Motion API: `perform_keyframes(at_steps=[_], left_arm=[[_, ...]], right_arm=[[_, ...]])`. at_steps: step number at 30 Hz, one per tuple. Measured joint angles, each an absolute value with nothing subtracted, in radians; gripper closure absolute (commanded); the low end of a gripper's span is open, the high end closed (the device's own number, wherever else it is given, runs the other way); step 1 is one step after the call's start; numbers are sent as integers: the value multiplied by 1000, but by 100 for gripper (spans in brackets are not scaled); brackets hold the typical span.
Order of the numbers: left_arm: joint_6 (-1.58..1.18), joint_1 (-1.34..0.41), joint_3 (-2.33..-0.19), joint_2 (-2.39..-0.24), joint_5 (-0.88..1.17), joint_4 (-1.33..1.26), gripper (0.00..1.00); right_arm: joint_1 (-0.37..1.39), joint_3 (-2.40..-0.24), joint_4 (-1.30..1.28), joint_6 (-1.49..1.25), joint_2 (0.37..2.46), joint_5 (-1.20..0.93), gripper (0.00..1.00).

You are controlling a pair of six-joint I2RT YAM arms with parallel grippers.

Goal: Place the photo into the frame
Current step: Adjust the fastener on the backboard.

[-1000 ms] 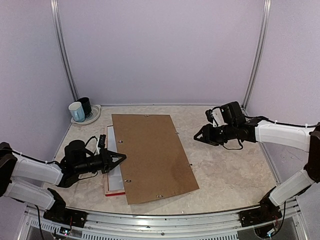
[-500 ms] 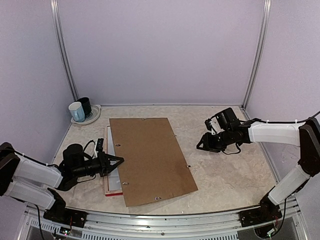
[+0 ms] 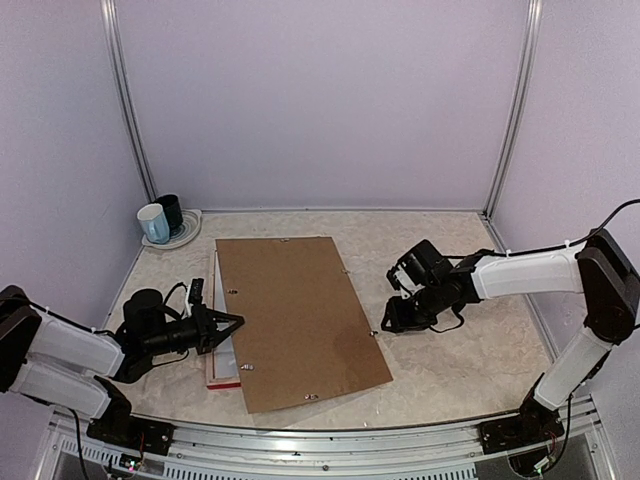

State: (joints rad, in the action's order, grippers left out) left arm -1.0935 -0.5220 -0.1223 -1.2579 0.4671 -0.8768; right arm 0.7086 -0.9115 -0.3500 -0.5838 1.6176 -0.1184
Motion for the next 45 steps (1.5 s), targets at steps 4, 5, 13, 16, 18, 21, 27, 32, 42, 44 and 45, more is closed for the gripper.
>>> perform_keyframes(at_steps=[4,5,13,16,18,21,27,32,42,44,45], left_arm=[[-1092,-513,-122,-1258,471,-873,100],[-1092,-509,-122,-1258,473,-870,100],[-1092,-466,-122,-1263,487,-837,100],[-1093,-459,-123,-1271,490,-827,100],[-1093,-456,-129,-1277,491,-813,99],[-1094,-453,-144,-1282,493,-791,98],[-1094,-452,-175,-1280,494,-733,98],[-1091,-452,-187,-1268,493,-695,97],[-1068,-450,-194,-1270,490,-650,96],[-1061,-449,-202,-1273,490,-642,96],[-1058,-448,-205,-1275,490,-639,96]], right_arm=[[738,-912,-359,-587,1618,-101,64],[744,-912,-363,-588,1618,-93,64],[772,-921,-382,-593,1675,-47,64],[779,-933,-385,-596,1700,-42,64],[783,-949,-384,-596,1708,-39,64],[786,-966,-384,-596,1720,-33,64],[788,-991,-384,-596,1743,-22,64],[800,-1000,-382,-596,1756,-21,63],[812,-1030,-373,-604,1787,14,63],[818,-1047,-377,-605,1798,33,63],[820,-1056,-380,-606,1804,45,63]])
